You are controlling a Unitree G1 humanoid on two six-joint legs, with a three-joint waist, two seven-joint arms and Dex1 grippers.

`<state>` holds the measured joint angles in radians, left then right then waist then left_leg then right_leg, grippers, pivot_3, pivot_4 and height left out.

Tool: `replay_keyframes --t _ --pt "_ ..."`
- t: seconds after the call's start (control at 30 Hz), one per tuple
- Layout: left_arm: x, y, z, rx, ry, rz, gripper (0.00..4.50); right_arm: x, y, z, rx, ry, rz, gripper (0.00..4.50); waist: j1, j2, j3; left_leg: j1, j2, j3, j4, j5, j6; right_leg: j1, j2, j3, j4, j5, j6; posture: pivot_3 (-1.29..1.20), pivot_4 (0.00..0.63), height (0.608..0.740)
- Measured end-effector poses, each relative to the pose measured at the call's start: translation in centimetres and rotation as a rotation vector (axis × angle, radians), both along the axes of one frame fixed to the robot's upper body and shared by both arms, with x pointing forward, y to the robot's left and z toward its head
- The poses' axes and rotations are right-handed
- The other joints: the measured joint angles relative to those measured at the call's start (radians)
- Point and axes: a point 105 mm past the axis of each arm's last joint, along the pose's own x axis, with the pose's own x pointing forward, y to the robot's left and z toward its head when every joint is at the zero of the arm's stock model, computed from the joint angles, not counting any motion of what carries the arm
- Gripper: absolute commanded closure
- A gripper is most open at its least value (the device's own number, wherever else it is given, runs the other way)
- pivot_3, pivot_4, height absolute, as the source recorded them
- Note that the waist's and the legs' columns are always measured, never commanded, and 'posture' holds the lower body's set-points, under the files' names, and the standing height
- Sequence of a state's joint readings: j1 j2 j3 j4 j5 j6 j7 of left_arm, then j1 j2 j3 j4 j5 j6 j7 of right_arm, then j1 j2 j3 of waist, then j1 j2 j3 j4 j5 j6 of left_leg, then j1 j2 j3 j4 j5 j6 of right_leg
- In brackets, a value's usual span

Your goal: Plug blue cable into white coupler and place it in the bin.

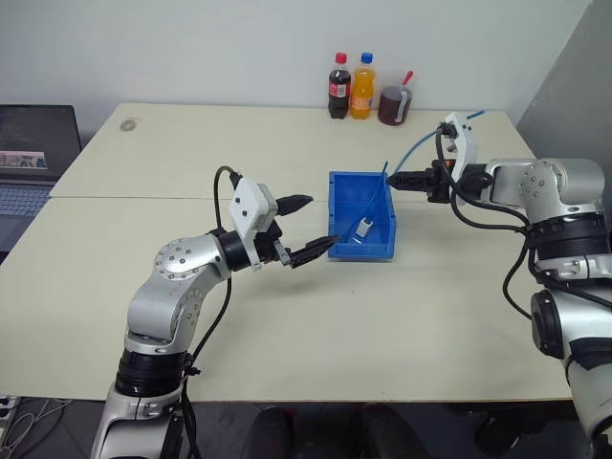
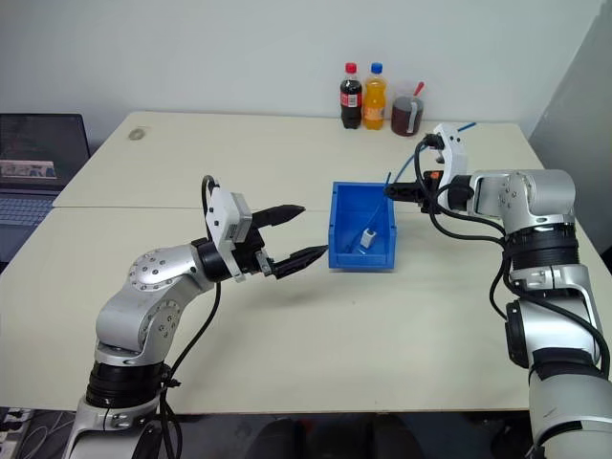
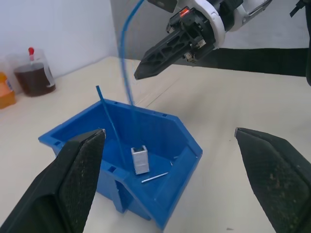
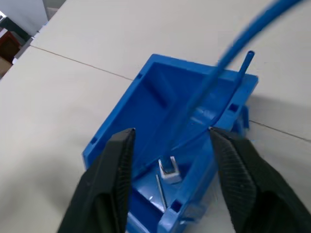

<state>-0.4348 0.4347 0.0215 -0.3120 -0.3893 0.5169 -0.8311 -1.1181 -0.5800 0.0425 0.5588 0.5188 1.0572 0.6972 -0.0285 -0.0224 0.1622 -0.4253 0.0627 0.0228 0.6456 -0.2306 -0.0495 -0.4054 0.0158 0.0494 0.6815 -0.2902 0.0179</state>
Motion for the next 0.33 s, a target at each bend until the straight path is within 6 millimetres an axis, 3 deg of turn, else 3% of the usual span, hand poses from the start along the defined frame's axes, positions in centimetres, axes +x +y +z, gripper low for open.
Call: replay_keyframes --t 0.17,0.27,0.33 --pt "0.4 0.5 -0.1 -0.019 0.023 0.051 0.0 0.1 -0.5 -0.7 -0.032 0.012 -0.005 0.15 0.0 0.0 0.0 -0.001 -0.001 0.002 0.0 0.0 0.0 -0.001 -0.001 0.001 0.0 0.0 0.0 0.0 0.15 0.74" --pt "0.8 1.2 -0.4 -0.026 0.043 0.108 0.0 -0.9 -1.7 0.9 -0.054 -0.073 -0.012 0.15 0.007 0.0 0.0 -0.002 -0.001 0.0 0.0 0.0 0.0 -0.001 -0.001 0.0 -0.001 0.0 0.0 0.0 0.15 0.74" --pt "1.4 2.0 -0.6 -0.03 0.056 0.171 0.0 -2.6 -2.9 1.7 -0.076 -0.168 -0.037 0.15 0.014 0.0 0.0 -0.003 0.0 -0.002 0.0 0.0 0.0 -0.001 -0.001 -0.002 -0.001 0.0 0.001 0.0 0.15 0.74"
